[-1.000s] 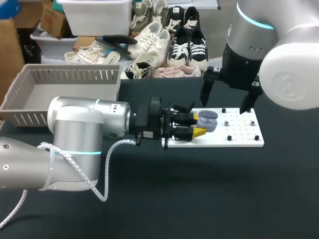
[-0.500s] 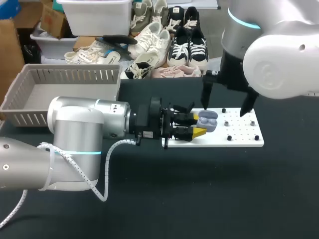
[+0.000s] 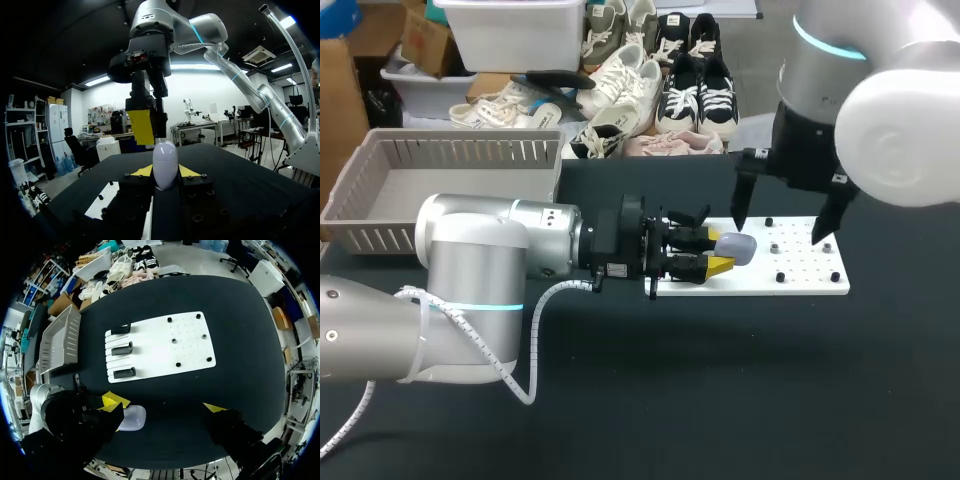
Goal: Pick up each earbud case from the left stands, insert the matching earbuds, close the lid, and place the case in the box.
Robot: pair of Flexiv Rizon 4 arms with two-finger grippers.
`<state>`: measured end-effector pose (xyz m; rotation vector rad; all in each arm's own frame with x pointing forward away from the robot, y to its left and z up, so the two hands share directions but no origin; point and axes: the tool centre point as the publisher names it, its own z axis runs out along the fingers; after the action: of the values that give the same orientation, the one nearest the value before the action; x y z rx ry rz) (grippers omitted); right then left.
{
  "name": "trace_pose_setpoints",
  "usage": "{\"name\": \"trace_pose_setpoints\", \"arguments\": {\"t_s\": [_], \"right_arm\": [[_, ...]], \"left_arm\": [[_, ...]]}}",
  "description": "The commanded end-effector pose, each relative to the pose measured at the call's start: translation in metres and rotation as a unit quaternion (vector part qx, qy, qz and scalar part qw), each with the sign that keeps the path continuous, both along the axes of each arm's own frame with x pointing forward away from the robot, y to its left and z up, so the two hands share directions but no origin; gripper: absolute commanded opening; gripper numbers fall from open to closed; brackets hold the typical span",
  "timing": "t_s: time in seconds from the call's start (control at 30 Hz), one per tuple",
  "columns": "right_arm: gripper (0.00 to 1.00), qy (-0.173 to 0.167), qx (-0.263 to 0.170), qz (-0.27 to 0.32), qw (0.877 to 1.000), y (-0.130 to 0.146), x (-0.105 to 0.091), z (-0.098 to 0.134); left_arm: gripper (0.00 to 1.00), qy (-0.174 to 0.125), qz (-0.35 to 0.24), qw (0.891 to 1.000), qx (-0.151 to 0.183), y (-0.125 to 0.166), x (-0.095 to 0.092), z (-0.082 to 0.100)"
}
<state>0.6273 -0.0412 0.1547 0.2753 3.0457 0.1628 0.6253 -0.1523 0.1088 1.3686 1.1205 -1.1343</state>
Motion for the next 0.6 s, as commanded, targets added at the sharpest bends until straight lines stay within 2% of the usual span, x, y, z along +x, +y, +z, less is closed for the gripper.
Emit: {"name": "trace_pose_setpoints", "arguments": {"t_s": [0.03,0.23,0.37,0.6], "right_arm": [[1.0,-0.036,0.003,-0.008,0.999,-0.009,-0.011,0.007],[1.0,-0.105,0.018,-0.01,0.994,-0.022,-0.02,0.027],[1.0,-0.139,0.033,0.001,0.99,-0.028,-0.034,0.035],[1.0,-0.139,0.033,0.001,0.99,-0.028,-0.034,0.035]], "left_arm": [[0.0,-0.001,0.002,1.0,-0.001,0.0,-0.001,0.0],[0.0,-0.001,0.002,1.0,-0.001,0.0,-0.001,0.0],[0.0,0.005,0.029,1.0,0.004,0.021,-0.002,0.007],[0.0,0.013,0.119,0.993,0.017,0.077,0.002,0.026]]}}
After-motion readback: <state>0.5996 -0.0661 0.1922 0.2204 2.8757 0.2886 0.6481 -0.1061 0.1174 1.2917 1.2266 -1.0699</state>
